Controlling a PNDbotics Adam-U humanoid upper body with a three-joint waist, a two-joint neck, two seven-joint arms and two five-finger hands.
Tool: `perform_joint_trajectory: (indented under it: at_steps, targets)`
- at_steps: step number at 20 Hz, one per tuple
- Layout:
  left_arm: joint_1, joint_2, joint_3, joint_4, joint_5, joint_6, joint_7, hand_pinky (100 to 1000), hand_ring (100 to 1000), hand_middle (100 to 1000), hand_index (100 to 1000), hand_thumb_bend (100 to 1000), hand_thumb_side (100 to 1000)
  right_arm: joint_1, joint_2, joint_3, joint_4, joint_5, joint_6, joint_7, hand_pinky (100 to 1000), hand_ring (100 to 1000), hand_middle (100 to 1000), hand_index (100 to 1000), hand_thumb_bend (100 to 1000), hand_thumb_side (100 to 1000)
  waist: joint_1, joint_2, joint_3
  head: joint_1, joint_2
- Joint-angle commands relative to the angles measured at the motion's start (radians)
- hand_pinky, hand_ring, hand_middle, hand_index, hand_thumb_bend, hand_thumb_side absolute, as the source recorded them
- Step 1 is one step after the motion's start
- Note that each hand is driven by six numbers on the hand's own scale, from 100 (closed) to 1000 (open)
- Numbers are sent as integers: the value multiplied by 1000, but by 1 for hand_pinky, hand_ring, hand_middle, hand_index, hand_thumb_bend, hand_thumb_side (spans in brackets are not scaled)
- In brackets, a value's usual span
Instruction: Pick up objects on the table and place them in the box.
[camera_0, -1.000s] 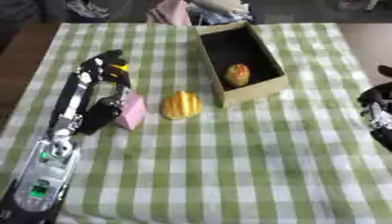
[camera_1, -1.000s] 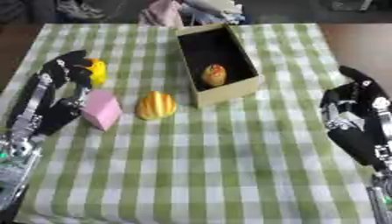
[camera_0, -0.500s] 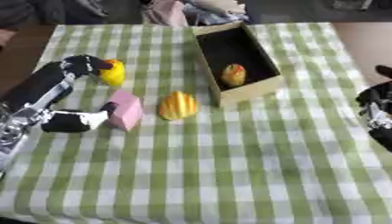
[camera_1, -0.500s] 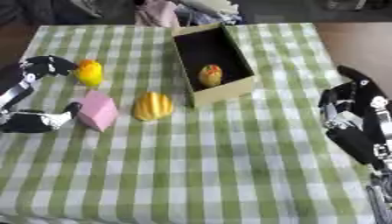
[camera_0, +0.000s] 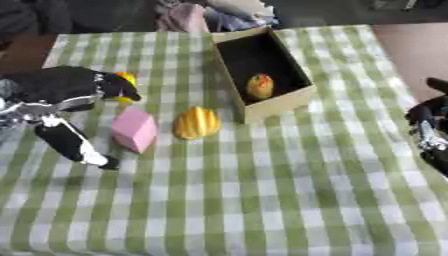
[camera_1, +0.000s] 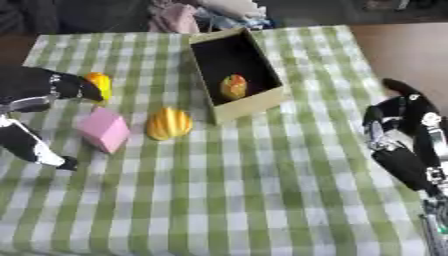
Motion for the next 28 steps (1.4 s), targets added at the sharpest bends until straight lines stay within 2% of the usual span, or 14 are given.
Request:
perform_joint_trajectory:
  at_steps: [1,4,11,24,28]
  targets:
    - [-41,50,-27,4,-5,-12,-55,851,839,870,924,792,538,-9,-17,2,-9,1,-2,5,473,610,546,888,100,470,13,-29,-3,4,5]
    - [-81,41,-59,43,-24,-33,-95,855,843,878,932,804,542,-10,-17,4,-8,0,-3,7,473,610,546,888,100,470,14,-29,-6,0,5]
    - [-152,-12,-104,139,-63,-64,-143,851,836,868,927,745,493,-10,-14,6,-6,-3,-4,11,473,610,545,888,100,470,11,-32,-14,-5,5]
    - [-214,-91,-118,329,-226,-84,-86,863,844,881,926,724,395,-11,-10,9,-5,-6,-6,15,474,610,545,888,100,470,7,-31,-22,-6,5]
    - [-238,-122,-113,384,-259,-89,-25,860,840,876,921,696,351,-11,-6,10,-5,-7,-7,17,474,610,545,888,100,470,5,-30,-24,-9,5]
